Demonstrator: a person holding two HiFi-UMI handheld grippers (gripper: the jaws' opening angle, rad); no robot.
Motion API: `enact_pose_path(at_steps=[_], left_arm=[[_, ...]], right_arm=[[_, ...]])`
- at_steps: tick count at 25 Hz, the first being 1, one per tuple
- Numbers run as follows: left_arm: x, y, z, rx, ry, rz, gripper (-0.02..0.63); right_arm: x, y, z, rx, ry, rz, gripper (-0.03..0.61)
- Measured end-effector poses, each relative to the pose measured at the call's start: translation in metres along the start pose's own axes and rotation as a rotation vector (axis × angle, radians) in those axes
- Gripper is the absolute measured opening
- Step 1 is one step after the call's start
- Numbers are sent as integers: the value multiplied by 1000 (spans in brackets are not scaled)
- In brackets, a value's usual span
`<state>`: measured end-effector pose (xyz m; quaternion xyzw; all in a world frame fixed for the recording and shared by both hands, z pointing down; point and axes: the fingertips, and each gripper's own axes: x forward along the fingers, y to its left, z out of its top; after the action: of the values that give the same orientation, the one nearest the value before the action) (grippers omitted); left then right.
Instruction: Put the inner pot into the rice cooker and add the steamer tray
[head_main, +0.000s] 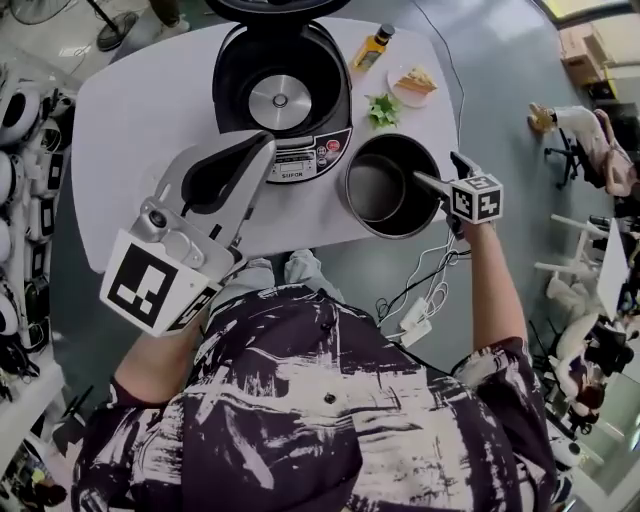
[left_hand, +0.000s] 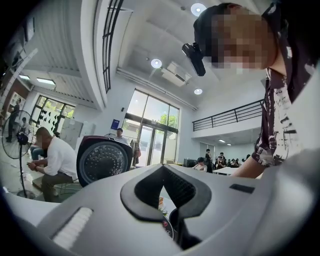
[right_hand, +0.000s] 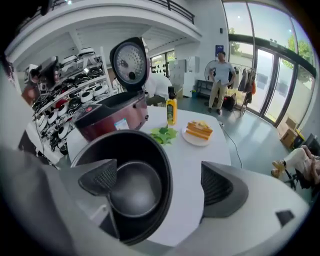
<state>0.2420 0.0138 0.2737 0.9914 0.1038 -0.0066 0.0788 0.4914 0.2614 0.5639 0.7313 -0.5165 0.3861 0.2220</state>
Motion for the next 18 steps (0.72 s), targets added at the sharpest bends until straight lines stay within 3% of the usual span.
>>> enact_pose_path(at_steps=[6,8,9,10,13,15,18], left_arm=[[-3,9,-5,-3,3,47,5],[-7,12,-7,-7,1,65,5],[-9,14,-8,-8,0,73,5],[-11,16,-7,-9,-1,81,5],[-15,22,-6,-8,-2,99,5],[-19,26,-5,-6,-2,112,5],[-27,31,-4,-3,-6,130,5]], right_arm=[[36,-7,-35,55,170,31,491],[41,-9,-44,64,234,27,394],[42,-11,-49,63,269,17,276],[44,-14,-54,60,301,5,200],[49,-18,-67,49,377,-12,77],[54,-17,-72,42,418,-10,19],[56,-15,-73,54,454,-20,10]])
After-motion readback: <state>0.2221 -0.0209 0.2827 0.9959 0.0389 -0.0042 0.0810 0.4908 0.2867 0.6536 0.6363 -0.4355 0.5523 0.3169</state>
